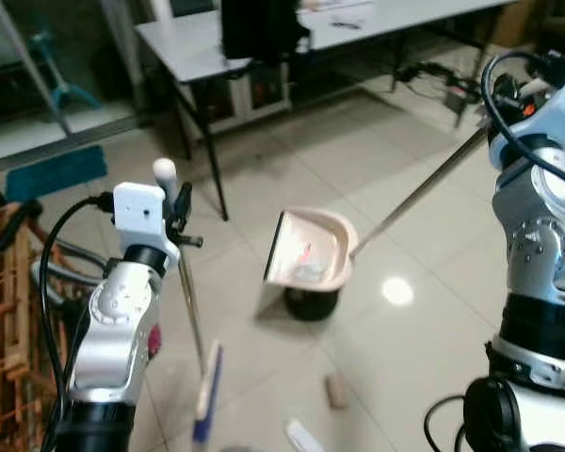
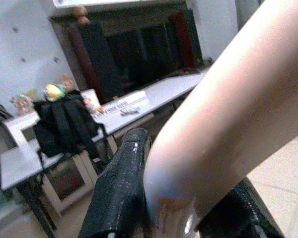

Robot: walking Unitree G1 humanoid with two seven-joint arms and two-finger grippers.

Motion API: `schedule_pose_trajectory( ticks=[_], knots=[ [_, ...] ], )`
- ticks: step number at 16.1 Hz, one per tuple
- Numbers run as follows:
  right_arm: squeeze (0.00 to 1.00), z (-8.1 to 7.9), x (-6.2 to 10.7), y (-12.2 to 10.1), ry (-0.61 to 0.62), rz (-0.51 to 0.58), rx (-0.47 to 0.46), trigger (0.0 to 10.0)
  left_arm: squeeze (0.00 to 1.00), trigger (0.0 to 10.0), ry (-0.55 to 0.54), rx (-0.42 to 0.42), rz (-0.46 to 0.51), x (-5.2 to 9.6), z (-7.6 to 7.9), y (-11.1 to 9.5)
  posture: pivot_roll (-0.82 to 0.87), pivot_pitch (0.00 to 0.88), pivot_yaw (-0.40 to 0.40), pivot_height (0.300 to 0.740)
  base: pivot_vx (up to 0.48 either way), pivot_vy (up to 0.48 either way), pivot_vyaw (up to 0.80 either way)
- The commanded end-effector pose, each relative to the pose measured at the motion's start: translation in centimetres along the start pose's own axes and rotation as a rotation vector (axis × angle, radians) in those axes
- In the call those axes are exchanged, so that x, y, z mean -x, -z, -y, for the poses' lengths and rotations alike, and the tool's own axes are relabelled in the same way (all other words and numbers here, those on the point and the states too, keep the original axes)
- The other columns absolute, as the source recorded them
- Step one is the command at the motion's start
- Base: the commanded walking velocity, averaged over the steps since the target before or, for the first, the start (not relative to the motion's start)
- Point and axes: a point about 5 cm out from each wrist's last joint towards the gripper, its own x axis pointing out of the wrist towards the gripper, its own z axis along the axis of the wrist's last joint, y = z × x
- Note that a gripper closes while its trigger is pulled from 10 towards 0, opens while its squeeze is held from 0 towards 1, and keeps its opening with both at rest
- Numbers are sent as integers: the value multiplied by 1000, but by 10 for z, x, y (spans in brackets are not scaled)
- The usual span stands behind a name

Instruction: Sweep floor

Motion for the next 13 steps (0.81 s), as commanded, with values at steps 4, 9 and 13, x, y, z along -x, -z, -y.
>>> schedule_pose_trajectory(
  ticks=[4, 9, 13],
  knots=[
    [0, -2, -1, -14, -19, 66, -6, 10000, 0, 10000, 17, -19, 38, -3, 3, -9, -19, 0, 88, 740, 448, 0, -164],
    [0, 1, -1, -15, -9, 80, 9, 10000, 0, 10000, 26, -14, 39, -3, 5, -9, -18, 0, 89, 740, 448, 0, -320],
    [0, 7, 0, -10, 27, 72, -11, 10000, 0, 10000, 32, 23, 19, 0, 5, -7, -13, 0, 89, 740, 109, 0, 0]
  ],
)
